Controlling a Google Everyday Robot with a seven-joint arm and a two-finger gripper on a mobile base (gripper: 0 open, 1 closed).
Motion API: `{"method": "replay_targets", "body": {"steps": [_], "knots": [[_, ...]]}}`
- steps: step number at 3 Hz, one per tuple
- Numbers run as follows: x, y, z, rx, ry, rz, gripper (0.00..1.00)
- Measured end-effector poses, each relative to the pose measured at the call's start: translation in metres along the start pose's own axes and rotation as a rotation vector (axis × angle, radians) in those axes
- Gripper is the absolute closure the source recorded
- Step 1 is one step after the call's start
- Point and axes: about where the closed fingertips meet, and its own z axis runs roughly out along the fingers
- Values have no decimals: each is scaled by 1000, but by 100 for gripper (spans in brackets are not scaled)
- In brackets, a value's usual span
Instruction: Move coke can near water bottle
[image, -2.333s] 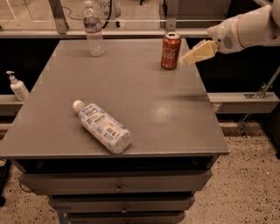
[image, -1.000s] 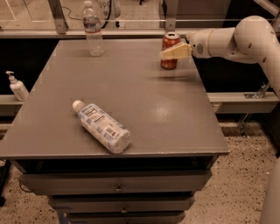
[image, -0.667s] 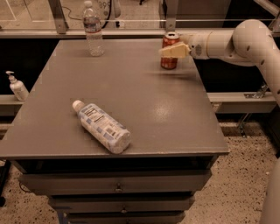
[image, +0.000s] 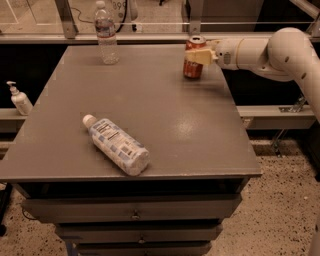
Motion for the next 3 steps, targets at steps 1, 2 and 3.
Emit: {"method": "replay_targets", "body": {"steps": [1, 2, 3], "knots": [[-18, 4, -7, -19, -55, -9, 93], [-18, 6, -5, -23, -55, -10, 100], [-20, 8, -4, -26, -56, -17, 100]]}}
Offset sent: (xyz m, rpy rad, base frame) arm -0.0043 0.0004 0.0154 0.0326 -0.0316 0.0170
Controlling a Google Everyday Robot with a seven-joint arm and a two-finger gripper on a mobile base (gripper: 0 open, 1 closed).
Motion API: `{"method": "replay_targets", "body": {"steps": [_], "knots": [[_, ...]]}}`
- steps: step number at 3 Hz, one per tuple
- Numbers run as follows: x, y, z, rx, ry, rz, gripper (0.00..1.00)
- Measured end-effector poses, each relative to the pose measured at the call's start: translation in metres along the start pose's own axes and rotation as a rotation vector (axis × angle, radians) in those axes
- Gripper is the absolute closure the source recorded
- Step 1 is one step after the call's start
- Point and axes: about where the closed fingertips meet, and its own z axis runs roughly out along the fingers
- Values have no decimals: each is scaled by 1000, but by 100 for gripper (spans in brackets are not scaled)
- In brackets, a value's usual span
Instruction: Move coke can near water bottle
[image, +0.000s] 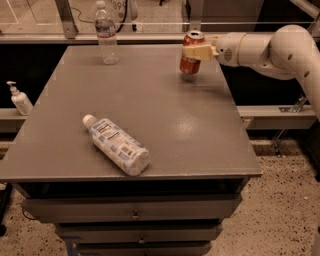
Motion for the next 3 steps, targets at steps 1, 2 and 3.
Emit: {"method": "replay_targets", "body": {"steps": [1, 2, 3], "knots": [[-16, 11, 16, -48, -24, -39, 100], [-36, 31, 43, -122, -34, -96, 100], [-44, 54, 73, -194, -28, -124, 100]]}}
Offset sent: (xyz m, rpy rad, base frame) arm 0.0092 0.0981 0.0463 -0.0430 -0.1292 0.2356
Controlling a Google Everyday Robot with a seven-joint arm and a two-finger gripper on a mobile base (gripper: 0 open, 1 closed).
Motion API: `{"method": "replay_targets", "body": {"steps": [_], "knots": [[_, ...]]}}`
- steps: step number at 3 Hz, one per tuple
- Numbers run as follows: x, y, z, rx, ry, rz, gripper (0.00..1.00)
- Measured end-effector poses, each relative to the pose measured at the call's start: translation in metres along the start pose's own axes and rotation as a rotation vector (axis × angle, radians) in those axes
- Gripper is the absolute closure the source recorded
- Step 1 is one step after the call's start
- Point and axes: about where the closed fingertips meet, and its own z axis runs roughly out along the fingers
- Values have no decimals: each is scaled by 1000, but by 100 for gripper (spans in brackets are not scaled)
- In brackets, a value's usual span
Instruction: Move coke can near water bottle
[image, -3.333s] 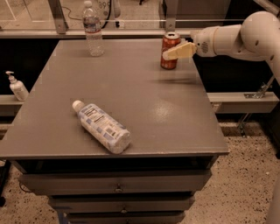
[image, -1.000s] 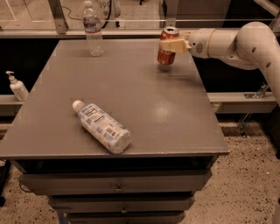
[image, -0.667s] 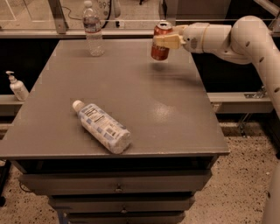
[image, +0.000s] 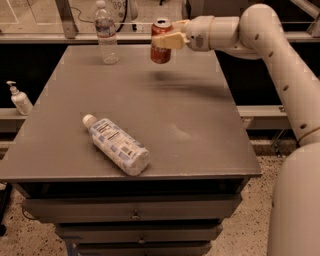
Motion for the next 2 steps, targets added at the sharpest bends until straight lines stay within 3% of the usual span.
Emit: {"method": "replay_targets", "body": {"steps": [2], "knots": [[3, 17, 49, -63, 35, -51, 100]]}}
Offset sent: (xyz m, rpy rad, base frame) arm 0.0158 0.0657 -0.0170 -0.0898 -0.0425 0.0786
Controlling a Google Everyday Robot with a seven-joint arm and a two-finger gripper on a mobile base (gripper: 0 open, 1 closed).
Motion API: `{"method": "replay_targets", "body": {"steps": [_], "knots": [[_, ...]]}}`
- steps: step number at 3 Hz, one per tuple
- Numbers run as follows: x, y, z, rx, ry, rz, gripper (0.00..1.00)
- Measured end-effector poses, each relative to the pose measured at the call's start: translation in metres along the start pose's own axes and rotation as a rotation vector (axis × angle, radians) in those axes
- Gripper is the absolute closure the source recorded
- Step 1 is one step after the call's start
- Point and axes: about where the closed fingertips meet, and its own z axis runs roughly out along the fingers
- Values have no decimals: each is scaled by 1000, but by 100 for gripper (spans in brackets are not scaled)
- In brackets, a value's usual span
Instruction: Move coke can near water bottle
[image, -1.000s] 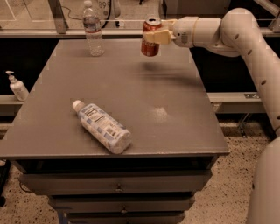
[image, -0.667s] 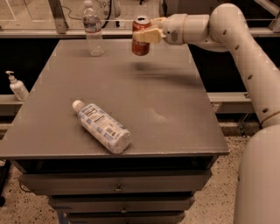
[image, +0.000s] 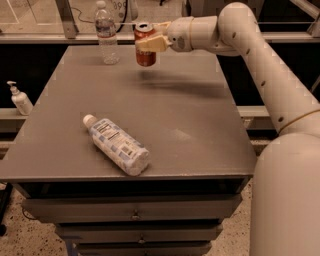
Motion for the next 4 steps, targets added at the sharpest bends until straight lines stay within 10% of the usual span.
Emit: {"method": "replay_targets", "body": {"steps": [4], "knots": [[12, -15, 73, 17, 62, 1, 100]]}}
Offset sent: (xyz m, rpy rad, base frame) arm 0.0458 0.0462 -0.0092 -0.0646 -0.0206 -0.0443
